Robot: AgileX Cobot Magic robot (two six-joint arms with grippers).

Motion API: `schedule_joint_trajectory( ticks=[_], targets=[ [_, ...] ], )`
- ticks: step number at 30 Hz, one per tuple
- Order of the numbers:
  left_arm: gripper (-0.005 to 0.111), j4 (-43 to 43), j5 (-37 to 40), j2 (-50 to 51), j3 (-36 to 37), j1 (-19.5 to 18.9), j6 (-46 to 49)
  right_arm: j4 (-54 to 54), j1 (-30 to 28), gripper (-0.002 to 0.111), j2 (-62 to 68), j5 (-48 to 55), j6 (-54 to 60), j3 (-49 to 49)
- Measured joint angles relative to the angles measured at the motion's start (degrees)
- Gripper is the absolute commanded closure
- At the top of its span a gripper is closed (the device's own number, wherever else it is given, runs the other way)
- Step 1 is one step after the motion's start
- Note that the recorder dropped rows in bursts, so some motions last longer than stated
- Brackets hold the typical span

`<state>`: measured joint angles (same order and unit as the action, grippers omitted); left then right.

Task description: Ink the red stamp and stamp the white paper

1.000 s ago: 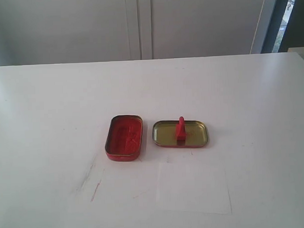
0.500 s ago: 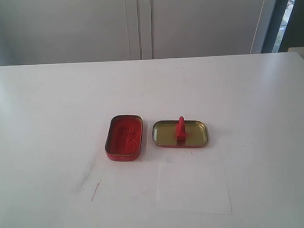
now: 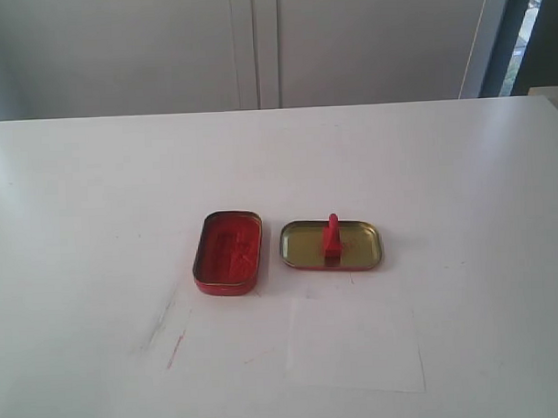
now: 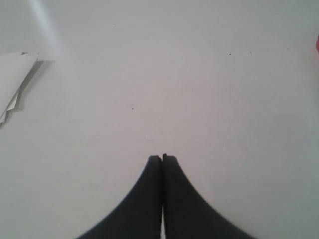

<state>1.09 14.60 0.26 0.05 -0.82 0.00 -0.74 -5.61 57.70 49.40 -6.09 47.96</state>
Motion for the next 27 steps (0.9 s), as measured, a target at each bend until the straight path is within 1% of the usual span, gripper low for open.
schedule_joint_trajectory(
  ticks=[6,18,21,27],
  targets=[
    [0.107,0.00,0.00,0.00,0.00,0.00,0.00,-0.35,0.00,0.108,7.97,0.25,0.00,3.47],
    [0.107,0.00,0.00,0.00,0.00,0.00,0.00,-7.01,0.00,0.108,20.68,0.80,2.62,10.89],
    [0.107,0.00,0.00,0.00,0.00,0.00,0.00,-7.27,0.80,0.108,23.37,1.45,2.71,13.42],
    [0.107,0.00,0.00,0.00,0.00,0.00,0.00,-7.31,4.66,0.108,28.49,2.71,2.71,18.58]
  ],
)
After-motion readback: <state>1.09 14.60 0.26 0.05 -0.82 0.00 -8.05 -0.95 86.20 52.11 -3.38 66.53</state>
